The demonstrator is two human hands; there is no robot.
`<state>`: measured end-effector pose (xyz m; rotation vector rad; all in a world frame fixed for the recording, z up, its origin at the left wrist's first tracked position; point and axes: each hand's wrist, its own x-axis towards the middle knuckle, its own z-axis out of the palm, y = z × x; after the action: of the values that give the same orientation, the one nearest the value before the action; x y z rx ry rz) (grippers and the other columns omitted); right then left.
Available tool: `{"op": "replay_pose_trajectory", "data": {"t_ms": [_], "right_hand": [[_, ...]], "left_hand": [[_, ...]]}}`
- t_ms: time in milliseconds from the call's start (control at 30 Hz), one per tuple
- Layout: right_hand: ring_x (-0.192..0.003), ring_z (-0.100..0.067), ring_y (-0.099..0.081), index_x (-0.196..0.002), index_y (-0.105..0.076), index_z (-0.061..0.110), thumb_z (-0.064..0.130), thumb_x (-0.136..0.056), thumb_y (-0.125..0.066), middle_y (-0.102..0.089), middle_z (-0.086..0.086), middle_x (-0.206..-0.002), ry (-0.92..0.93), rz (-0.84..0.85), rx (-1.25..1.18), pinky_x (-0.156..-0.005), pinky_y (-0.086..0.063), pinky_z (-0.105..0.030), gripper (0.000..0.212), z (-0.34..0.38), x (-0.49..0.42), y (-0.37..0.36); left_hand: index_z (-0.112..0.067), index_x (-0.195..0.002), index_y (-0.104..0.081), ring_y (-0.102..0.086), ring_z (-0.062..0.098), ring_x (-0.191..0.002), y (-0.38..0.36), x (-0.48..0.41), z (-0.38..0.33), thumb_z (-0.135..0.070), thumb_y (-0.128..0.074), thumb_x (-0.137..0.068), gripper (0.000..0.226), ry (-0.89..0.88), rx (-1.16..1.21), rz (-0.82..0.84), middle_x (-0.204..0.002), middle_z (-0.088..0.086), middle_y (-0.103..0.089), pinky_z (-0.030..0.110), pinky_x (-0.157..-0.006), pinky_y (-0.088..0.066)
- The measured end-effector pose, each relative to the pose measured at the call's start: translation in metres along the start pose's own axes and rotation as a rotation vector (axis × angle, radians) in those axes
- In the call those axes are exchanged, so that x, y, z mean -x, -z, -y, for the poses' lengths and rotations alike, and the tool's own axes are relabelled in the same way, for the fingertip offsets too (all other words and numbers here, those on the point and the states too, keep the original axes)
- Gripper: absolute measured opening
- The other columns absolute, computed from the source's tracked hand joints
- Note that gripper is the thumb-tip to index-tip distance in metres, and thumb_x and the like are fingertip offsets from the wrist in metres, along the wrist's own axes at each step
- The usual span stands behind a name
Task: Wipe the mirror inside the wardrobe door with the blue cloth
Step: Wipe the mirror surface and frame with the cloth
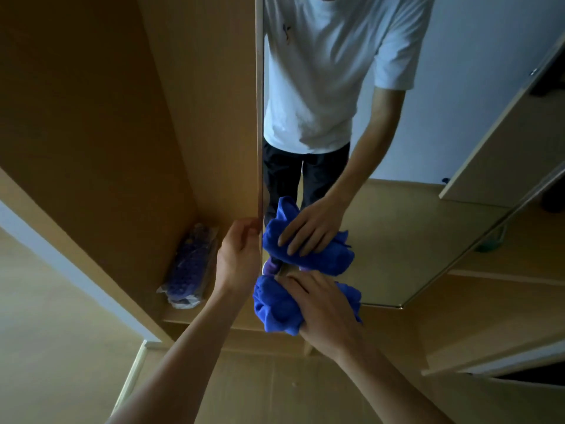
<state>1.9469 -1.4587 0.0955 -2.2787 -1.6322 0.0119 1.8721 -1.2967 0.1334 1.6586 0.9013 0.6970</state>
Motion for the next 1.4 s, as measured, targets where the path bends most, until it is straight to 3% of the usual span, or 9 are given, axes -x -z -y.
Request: {"op": "replay_pose_trajectory", "data": {"t_ms": [200,367,533,667,933,1067,1233,1300,1400], "right_hand": [[-0.09,-0.013,-0.054,-0.128,-0.057,0.026,0.037,-0.075,-0.056,-0.061,0.011,-0.11,0.069,-0.162,0.015,-0.077,-0.045,-0.03,0.054,0.024,-0.016,0.073],[-0.093,-0.014,-0.056,-0.13,-0.058,0.022,0.038,-0.077,-0.05,-0.062,0.008,-0.115,0.124,-0.225,0.103,-0.081,-0.046,-0.029,0.056,0.048,-0.032,0.142],[-0.095,-0.016,-0.056,-0.128,-0.058,0.019,0.027,-0.07,-0.066,-0.062,0.005,-0.114,0.166,-0.329,0.206,-0.081,-0.049,-0.033,0.059,0.073,-0.052,0.216],[-0.094,-0.017,-0.057,-0.13,-0.058,0.017,0.036,-0.075,-0.052,-0.062,0.003,-0.113,0.204,-0.416,0.291,-0.079,-0.05,-0.035,0.058,0.093,-0.062,0.267],[-0.088,-0.024,-0.057,-0.121,-0.062,0.013,0.031,-0.074,-0.045,-0.063,-0.001,-0.107,0.261,-0.602,0.455,-0.076,-0.048,-0.042,0.053,0.121,-0.07,0.353],[-0.092,-0.025,-0.056,-0.12,-0.061,0.013,0.031,-0.077,-0.04,-0.062,-0.002,-0.108,0.251,-0.611,0.549,-0.08,-0.047,-0.045,0.051,0.121,-0.073,0.395],[-0.09,-0.028,-0.057,-0.121,-0.062,0.012,0.017,-0.074,-0.063,-0.063,-0.006,-0.108,0.263,-0.724,0.673,-0.079,-0.047,-0.047,0.047,0.116,-0.081,0.452],[-0.086,-0.029,-0.057,-0.122,-0.063,0.012,0.013,-0.069,-0.069,-0.064,-0.006,-0.107,0.284,-0.806,0.733,-0.075,-0.046,-0.043,0.053,0.119,-0.085,0.477],[-0.087,-0.03,-0.058,-0.124,-0.064,0.012,0.012,-0.066,-0.073,-0.065,-0.007,-0.109,0.318,-0.865,0.788,-0.074,-0.043,-0.042,0.058,0.121,-0.09,0.511]], "left_hand": [[-0.036,-0.097,-0.059,-0.053,0.002,-0.071,0.019,0.008,-0.06,-0.027,-0.046,-0.102,0.017,-0.073,0.017,-0.001,-0.078,-0.016,-0.06,0.022,-0.06,-0.039],[-0.031,-0.119,-0.064,-0.063,0.001,-0.095,0.037,0.0,-0.125,-0.025,-0.046,-0.106,0.022,-0.196,0.066,-0.013,-0.105,-0.018,-0.067,0.012,-0.071,-0.046],[-0.029,-0.122,-0.066,-0.064,0.005,-0.112,0.055,-0.008,-0.202,-0.022,-0.047,-0.106,0.026,-0.348,0.203,-0.018,-0.117,-0.015,-0.07,0.034,-0.098,-0.054],[-0.032,-0.117,-0.068,-0.066,0.008,-0.112,0.073,-0.01,-0.257,-0.029,-0.047,-0.102,0.026,-0.451,0.256,-0.008,-0.111,-0.017,-0.071,0.045,-0.099,-0.055],[-0.025,-0.126,-0.066,-0.067,0.018,-0.112,0.102,-0.003,-0.345,-0.036,-0.048,-0.097,0.036,-0.543,0.271,0.01,-0.116,-0.005,-0.072,0.049,-0.101,-0.053],[-0.027,-0.128,-0.065,-0.068,0.017,-0.106,0.105,-0.005,-0.38,-0.03,-0.049,-0.103,0.03,-0.617,0.235,-0.024,-0.111,-0.006,-0.073,0.042,-0.094,-0.056],[-0.023,-0.138,-0.058,-0.068,0.017,-0.107,0.112,-0.006,-0.423,-0.032,-0.049,-0.104,0.035,-0.706,0.22,-0.05,-0.114,-0.003,-0.072,0.043,-0.097,-0.055],[-0.026,-0.131,-0.06,-0.07,0.021,-0.1,0.113,-0.005,-0.443,-0.031,-0.05,-0.104,0.029,-0.73,0.226,-0.067,-0.107,-0.001,-0.073,0.049,-0.094,-0.056],[-0.026,-0.099,-0.061,-0.068,0.035,-0.089,0.112,-0.002,-0.474,-0.029,-0.051,-0.101,0.01,-0.765,0.231,-0.091,-0.094,0.012,-0.071,0.058,-0.086,-0.056]]}}
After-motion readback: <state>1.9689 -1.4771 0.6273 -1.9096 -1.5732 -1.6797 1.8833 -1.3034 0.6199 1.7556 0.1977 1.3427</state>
